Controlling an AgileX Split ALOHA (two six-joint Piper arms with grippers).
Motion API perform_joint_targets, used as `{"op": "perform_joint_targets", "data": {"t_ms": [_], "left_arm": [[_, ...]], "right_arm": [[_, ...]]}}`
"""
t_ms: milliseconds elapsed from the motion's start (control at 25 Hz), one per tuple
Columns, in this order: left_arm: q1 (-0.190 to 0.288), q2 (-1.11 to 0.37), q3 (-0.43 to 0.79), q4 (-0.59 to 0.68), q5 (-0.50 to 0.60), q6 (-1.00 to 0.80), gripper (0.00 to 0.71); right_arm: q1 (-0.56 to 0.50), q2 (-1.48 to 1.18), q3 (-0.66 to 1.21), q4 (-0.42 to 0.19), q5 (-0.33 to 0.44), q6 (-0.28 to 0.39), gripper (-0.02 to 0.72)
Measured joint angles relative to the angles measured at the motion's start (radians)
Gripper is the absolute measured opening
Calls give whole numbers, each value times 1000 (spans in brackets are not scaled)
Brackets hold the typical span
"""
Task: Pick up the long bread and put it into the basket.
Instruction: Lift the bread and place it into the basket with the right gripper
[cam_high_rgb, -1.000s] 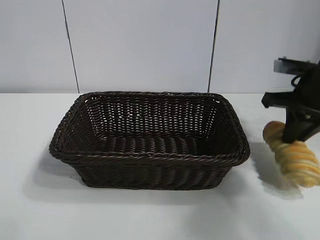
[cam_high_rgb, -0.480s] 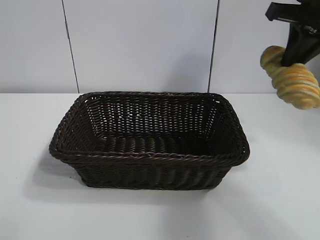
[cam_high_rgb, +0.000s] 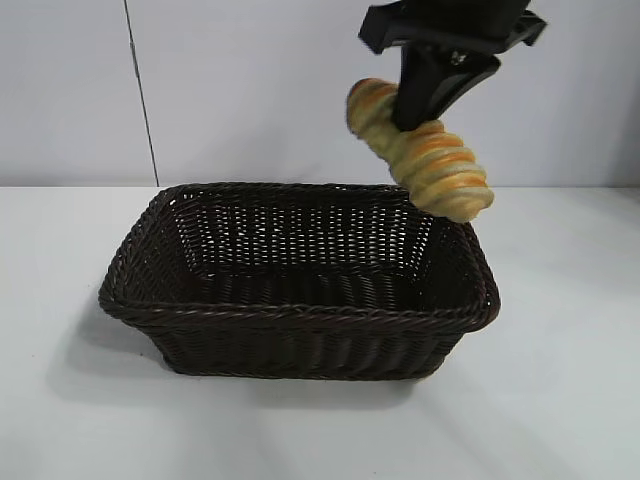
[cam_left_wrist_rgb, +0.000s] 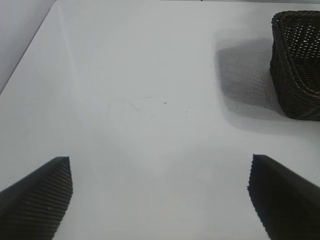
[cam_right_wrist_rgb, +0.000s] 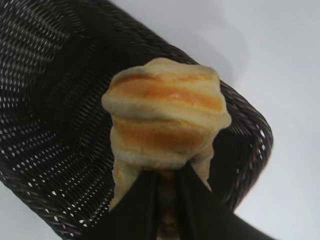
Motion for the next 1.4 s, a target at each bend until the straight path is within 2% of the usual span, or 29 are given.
{"op": "perform_joint_targets", "data": {"t_ms": [200,600,680,760,960,1000,1080,1200,1240,1320,1400], "left_arm": [[0,0,0,0,0,0,687],[0,0,0,1,0,0,687],[0,0,0,1,0,0,687],[0,0,0,1,0,0,687],[0,0,0,1,0,0,687],[0,0,0,1,0,0,687],[0,0,0,1,0,0,687],[0,0,0,1,0,0,687],[0,0,0,1,0,0,687],[0,0,0,1,0,0,687],[0,0,0,1,0,0,687]], "right_arm": [[30,114,-3,4,-28,-28,44],[30,232,-3,7,-112,2,44],[30,232,-3,7,-114,7,64],[30,232,-3,14,-115,26,148],[30,232,-5,15,-114,53,583],[30,231,-5,15,-111,54,628],[30,222,-5,15,-108,76,668],[30,178,-5,7,-115,154,686],[30,163,-10,-5,-115,208,686],[30,134,-44,-37,-99,371,688],[24,124,-114,-73,-48,547,694]]}}
